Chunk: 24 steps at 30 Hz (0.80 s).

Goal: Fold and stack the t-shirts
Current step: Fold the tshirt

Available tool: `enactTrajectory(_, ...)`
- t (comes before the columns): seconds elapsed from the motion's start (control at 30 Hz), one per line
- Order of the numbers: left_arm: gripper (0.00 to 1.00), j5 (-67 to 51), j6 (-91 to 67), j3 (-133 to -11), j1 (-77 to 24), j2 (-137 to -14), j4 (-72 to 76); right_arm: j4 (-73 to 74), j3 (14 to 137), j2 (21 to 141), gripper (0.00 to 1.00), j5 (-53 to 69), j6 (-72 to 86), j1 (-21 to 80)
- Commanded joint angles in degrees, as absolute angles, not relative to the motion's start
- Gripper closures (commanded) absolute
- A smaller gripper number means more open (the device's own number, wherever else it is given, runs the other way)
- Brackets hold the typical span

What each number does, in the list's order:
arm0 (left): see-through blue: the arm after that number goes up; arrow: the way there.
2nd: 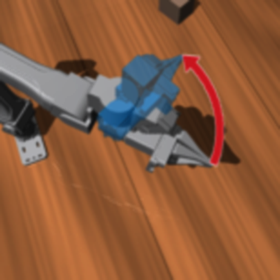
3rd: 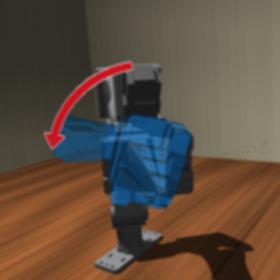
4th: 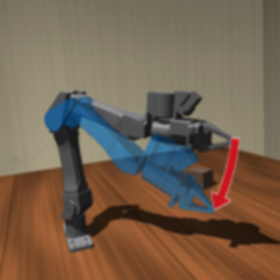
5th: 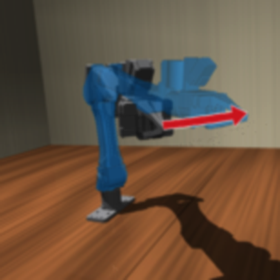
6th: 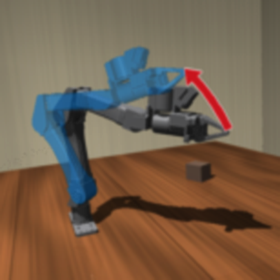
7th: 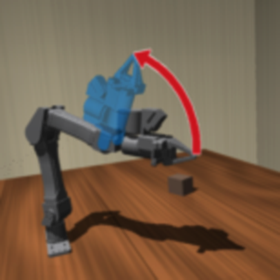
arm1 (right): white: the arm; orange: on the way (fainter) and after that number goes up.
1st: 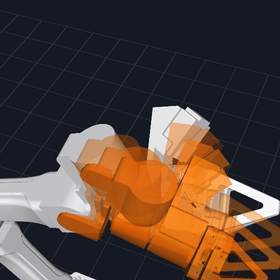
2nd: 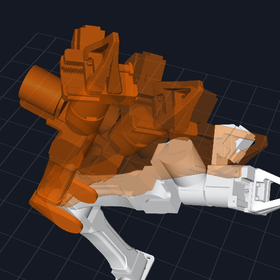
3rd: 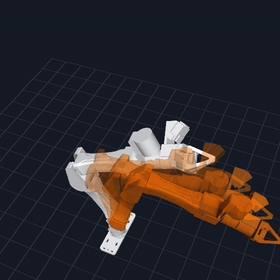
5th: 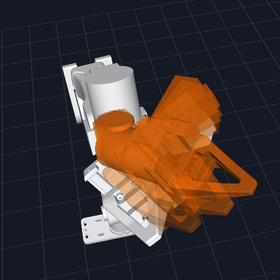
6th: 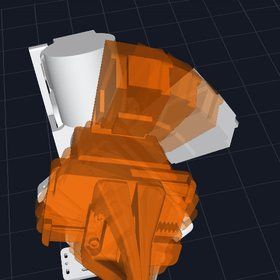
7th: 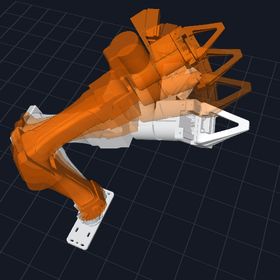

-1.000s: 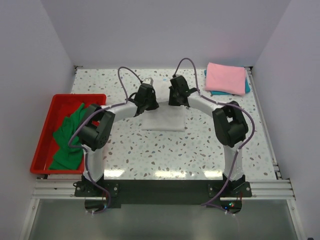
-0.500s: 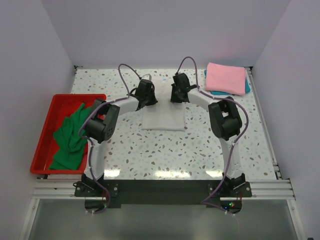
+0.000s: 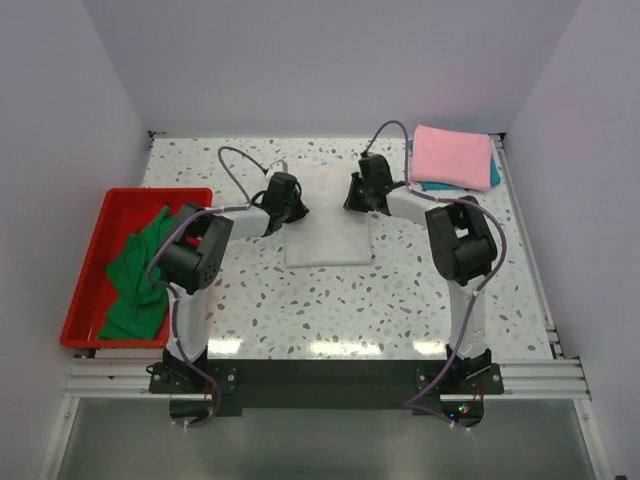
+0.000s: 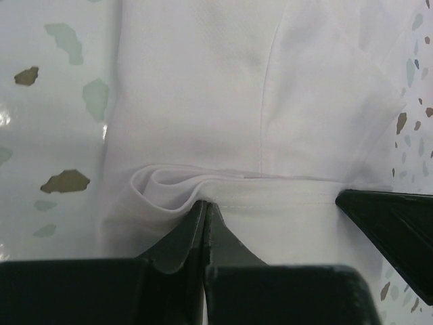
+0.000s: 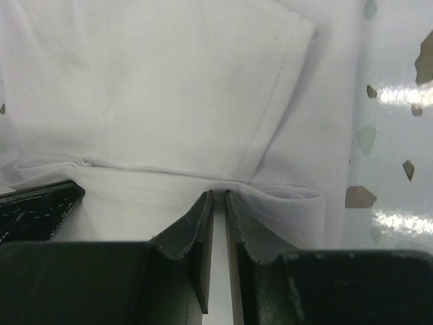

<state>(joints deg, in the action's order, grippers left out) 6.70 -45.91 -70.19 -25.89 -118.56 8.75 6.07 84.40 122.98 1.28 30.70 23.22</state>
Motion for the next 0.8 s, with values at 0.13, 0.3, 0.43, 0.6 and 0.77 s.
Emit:
enactTrajectory(0.13, 1.00, 7.7, -49.3, -54.4, -25.5, -112.6, 7.0, 9.2, 70.8, 116.8, 0.84, 3.6, 31.2, 22.1)
enactTrajectory(0.3, 1.00, 6.9, -51.1, -44.0, -26.8, -106.4, 11.7, 4.1, 60.0, 110.4, 0.84, 6.2, 32.8, 22.1)
enactTrajectory(0.43, 1.00, 7.0, -51.2, -39.8, -27.8, -102.8, 12.5, 2.2, 55.4, 107.1, 0.85, 9.1, 33.3, 22.1)
enactTrajectory(0.6, 1.00, 8.4, -50.6, -35.9, -27.5, -96.3, 11.5, 2.2, 51.3, 104.2, 0.85, 10.1, 33.7, 21.7)
enactTrajectory(0.77, 0.98, 9.3, -48.3, -36.3, -25.9, -94.7, 9.9, 2.2, 49.0, 102.7, 0.84, 11.0, 35.0, 20.7)
